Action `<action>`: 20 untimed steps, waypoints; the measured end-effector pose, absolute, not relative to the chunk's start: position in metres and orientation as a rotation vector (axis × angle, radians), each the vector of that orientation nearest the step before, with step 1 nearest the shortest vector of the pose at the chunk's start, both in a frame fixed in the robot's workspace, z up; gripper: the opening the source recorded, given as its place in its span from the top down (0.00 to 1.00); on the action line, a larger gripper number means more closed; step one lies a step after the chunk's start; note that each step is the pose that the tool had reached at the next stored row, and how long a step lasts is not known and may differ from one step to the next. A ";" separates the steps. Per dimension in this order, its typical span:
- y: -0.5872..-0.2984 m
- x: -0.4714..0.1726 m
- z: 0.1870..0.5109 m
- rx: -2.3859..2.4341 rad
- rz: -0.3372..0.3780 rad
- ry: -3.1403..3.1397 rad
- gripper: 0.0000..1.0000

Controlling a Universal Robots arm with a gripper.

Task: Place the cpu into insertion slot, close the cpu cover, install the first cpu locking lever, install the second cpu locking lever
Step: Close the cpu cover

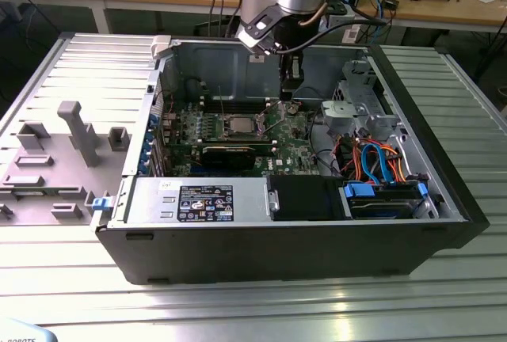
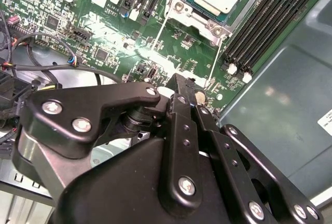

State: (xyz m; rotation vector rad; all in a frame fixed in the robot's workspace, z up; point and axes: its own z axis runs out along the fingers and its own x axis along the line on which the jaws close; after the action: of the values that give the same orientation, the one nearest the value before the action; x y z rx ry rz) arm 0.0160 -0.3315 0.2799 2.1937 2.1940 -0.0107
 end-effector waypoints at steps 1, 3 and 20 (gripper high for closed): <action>-0.331 0.016 0.280 2.194 -0.011 2.194 0.89; -0.331 0.016 0.280 2.194 -0.011 2.194 0.89; -0.331 0.036 0.271 2.197 -0.018 2.197 0.89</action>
State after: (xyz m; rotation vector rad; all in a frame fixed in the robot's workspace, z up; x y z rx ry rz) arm 0.0360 -0.3314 0.2712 2.1968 2.1973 -0.0177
